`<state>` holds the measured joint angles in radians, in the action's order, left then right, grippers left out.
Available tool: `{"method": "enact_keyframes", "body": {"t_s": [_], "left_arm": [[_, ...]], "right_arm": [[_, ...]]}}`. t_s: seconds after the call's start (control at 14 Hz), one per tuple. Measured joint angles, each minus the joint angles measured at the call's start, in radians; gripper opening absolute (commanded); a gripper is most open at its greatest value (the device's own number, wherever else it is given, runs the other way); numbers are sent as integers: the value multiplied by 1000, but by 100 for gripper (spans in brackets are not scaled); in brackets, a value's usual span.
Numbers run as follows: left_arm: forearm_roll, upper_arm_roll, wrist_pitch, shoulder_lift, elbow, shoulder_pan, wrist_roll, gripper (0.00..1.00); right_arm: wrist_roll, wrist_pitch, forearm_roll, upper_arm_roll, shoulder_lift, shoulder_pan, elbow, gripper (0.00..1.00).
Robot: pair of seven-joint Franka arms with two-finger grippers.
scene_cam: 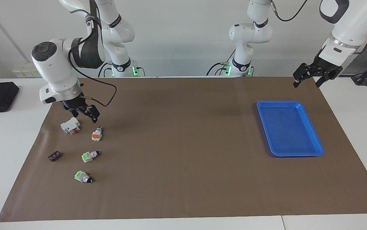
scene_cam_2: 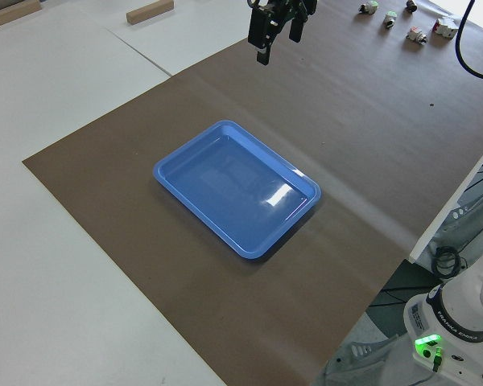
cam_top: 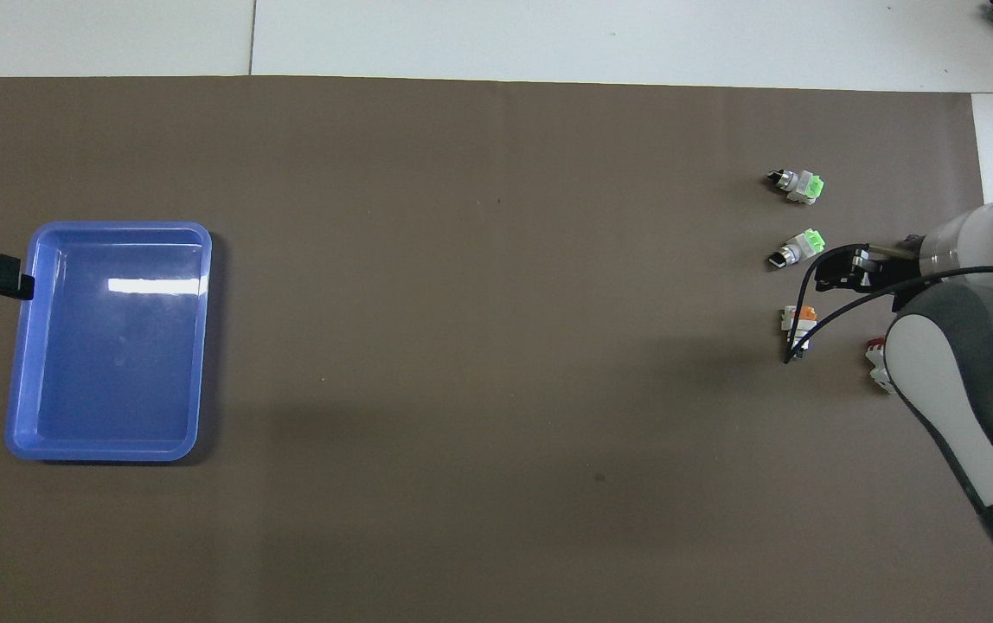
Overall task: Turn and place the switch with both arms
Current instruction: 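Lower the right gripper and grasp the orange-topped switch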
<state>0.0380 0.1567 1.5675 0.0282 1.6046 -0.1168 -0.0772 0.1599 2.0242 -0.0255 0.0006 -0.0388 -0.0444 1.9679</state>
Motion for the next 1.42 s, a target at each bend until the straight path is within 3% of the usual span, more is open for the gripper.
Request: {"method": "enact_keyframes", "body": {"t_s": [0.36,0.71,1.07,1.42], "left_arm": [[0,0,0,0,0,0,0,100],[0,0,0,0,0,0,0,100],[0,0,0,0,0,0,0,100],[0,-4,1,0,0,-1,-2,100]], "right_arm": [[-472,3,0,-2,5,-10,45,100],[-1057,196,1,-4,-5,-46,145,100],[-1493,316,1,-4,-34,-62,170,100],[-1715,436,1,-5,-42,-65,239,100]]}}
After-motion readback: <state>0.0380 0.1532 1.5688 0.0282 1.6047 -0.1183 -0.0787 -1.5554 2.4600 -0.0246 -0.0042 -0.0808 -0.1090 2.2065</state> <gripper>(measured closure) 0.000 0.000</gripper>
